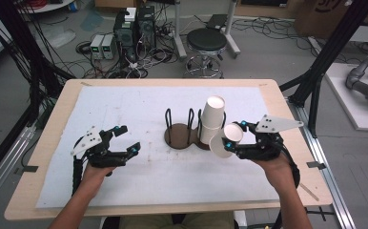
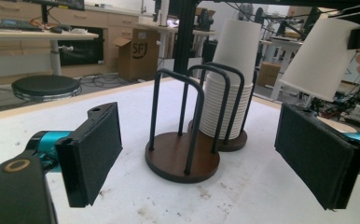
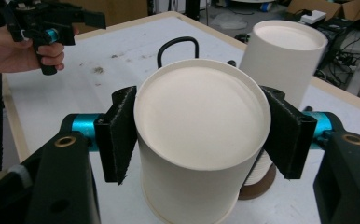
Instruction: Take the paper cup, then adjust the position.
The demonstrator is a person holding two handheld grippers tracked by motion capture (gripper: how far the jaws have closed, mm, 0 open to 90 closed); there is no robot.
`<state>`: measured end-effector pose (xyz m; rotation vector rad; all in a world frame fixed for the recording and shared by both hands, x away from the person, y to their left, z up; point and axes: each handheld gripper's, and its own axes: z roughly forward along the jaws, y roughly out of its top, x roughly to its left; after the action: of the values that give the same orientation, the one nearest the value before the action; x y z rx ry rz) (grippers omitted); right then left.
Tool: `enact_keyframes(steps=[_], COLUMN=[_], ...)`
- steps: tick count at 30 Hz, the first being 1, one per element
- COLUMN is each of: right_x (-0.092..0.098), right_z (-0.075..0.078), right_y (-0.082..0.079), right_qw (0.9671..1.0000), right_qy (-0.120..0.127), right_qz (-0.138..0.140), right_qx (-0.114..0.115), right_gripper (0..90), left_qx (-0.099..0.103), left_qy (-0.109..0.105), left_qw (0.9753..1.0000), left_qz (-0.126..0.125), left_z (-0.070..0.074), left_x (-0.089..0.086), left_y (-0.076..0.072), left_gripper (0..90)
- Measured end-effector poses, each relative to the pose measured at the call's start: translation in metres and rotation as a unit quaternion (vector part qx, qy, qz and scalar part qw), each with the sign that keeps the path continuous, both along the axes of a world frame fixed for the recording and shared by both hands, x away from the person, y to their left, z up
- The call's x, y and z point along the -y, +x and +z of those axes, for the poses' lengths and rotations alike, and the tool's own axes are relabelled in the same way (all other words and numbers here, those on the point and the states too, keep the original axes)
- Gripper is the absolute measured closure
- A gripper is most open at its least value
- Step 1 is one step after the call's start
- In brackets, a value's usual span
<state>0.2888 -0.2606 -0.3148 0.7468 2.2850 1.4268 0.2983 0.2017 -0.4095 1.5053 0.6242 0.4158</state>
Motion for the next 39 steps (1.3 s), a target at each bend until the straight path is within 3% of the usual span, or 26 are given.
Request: enact_keyframes(steps=[9,17,22,32,39], right_x=[-0.02,-0.025,-0.031,-0.05,-0.062], right_z=[0.001,-0.001,-0.003,-0.01,-0.012], right_y=[0.002,0.003,0.003,0.002,0.0], right_qw=[0.9996,0.9994,0.9991,0.9975,0.9959], right_qy=[-0.005,-0.007,-0.007,0.0,-0.003], right_qz=[0.027,0.033,0.041,0.071,0.089], right_qx=[-0.001,0.001,-0.002,-0.006,-0.014], right_gripper=[34.0,33.9,34.0,33.9,33.9], left_qx=[0.0,0.008,0.025,0.019,0.025], left_qy=[0.01,0.022,0.026,0.035,0.04], left_qw=[0.9998,0.9987,0.9965,0.9933,0.9885], left_qz=[-0.019,-0.045,-0.076,-0.108,-0.144], left_z=[0.0,-0.001,-0.002,-0.005,-0.003], left_x=[0.004,0.013,0.017,0.032,0.052], left_y=[-0.003,-0.005,-0.006,-0.007,-0.011], left_gripper=[14.7,14.8,14.8,14.7,14.8])
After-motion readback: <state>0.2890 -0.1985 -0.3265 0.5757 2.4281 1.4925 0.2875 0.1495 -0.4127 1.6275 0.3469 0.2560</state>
